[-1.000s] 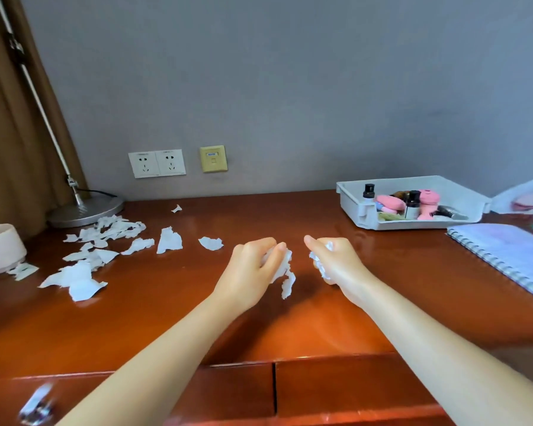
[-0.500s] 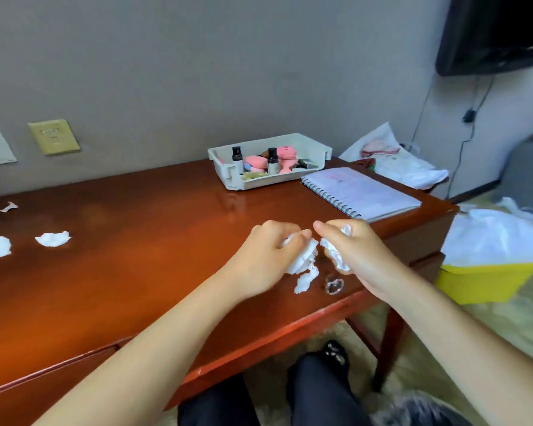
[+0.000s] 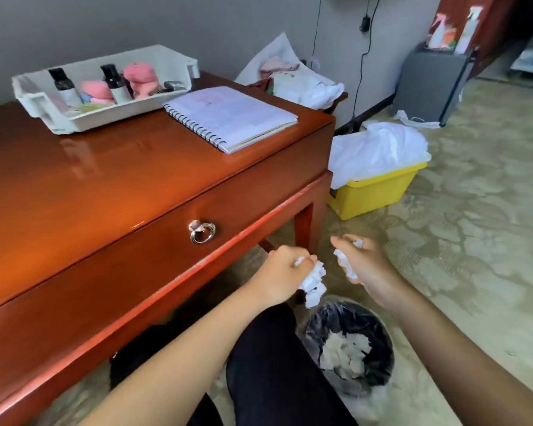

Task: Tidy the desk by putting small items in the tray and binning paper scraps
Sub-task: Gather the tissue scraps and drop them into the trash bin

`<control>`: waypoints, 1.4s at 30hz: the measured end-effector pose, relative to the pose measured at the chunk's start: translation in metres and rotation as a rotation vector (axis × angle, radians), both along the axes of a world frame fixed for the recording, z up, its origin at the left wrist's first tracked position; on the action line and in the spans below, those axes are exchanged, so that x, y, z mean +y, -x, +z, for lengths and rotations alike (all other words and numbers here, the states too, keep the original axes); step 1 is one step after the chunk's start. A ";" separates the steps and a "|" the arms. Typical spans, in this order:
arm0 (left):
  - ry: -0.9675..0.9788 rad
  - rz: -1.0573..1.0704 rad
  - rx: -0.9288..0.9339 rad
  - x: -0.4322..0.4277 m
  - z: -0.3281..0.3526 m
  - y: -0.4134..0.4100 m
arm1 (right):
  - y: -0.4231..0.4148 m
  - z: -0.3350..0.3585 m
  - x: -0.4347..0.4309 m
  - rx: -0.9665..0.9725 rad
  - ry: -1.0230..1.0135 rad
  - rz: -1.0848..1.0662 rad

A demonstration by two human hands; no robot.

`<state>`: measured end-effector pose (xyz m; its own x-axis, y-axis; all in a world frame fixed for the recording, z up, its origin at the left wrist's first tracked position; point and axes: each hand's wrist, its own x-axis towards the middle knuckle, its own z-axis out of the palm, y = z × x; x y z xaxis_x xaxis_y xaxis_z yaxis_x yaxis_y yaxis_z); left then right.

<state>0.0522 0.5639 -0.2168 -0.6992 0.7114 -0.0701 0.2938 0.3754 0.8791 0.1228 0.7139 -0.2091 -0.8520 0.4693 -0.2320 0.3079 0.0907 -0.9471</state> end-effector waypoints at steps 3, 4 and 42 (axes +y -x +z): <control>0.048 0.053 -0.144 0.029 -0.064 -0.001 | -0.005 -0.041 0.023 -0.114 0.010 -0.078; 0.068 0.078 -0.194 0.038 -0.083 -0.002 | -0.006 -0.055 0.030 -0.149 0.029 -0.099; 0.729 -0.379 -0.275 0.089 -0.142 -0.001 | 0.000 -0.180 0.082 -0.645 -0.261 0.339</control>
<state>0.0527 0.6525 -0.3590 -0.3155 0.6047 -0.7313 0.3250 0.7929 0.5154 0.1226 0.7963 -0.3895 -0.6923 0.3147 -0.6493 0.7074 0.4737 -0.5246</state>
